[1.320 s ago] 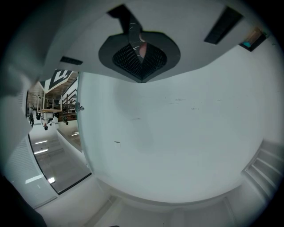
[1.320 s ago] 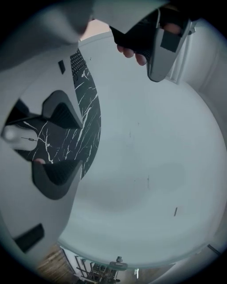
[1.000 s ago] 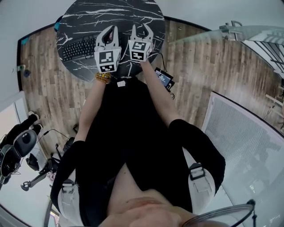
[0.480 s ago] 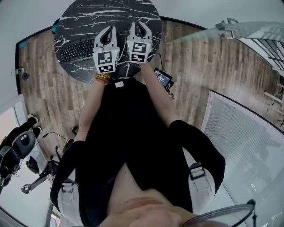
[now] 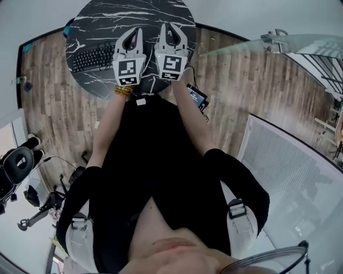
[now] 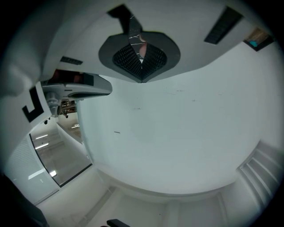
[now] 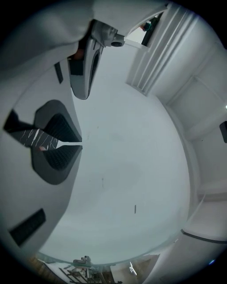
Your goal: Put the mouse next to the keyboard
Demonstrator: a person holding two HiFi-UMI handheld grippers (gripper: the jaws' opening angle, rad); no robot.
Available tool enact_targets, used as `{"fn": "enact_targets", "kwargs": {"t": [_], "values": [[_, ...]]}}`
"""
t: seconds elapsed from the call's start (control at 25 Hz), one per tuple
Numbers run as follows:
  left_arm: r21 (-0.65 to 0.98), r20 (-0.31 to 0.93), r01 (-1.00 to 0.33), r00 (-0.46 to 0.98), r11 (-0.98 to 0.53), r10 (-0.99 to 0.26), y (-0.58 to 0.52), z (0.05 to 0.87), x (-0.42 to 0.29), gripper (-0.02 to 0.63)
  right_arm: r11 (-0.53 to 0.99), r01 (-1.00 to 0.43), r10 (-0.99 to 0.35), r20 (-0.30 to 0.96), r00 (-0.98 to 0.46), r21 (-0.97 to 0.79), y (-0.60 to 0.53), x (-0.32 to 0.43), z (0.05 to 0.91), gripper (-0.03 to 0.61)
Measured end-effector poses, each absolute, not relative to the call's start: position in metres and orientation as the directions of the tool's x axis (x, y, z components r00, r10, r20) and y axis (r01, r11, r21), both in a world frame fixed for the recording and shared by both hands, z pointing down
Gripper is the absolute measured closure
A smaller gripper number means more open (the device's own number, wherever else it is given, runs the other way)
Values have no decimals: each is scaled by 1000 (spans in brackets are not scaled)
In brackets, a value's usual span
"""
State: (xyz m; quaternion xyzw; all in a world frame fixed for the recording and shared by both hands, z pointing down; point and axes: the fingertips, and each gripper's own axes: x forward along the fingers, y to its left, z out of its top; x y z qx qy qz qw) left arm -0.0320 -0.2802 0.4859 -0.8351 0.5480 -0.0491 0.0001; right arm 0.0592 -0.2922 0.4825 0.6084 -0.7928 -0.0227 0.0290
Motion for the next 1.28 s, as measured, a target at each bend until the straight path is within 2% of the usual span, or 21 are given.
{"fn": "enact_targets", "kwargs": {"t": [0.56, 1.28], "values": [[-118, -16, -920, 377, -373, -926, -273, 463, -35, 605, 278, -958, -960, 0, -279, 74, -281, 54, 465, 535], [-106, -4, -923, 373, -371, -928, -264, 470, -37, 604, 309, -947, -951, 11, -310, 92, -265, 45, 473, 537]]}}
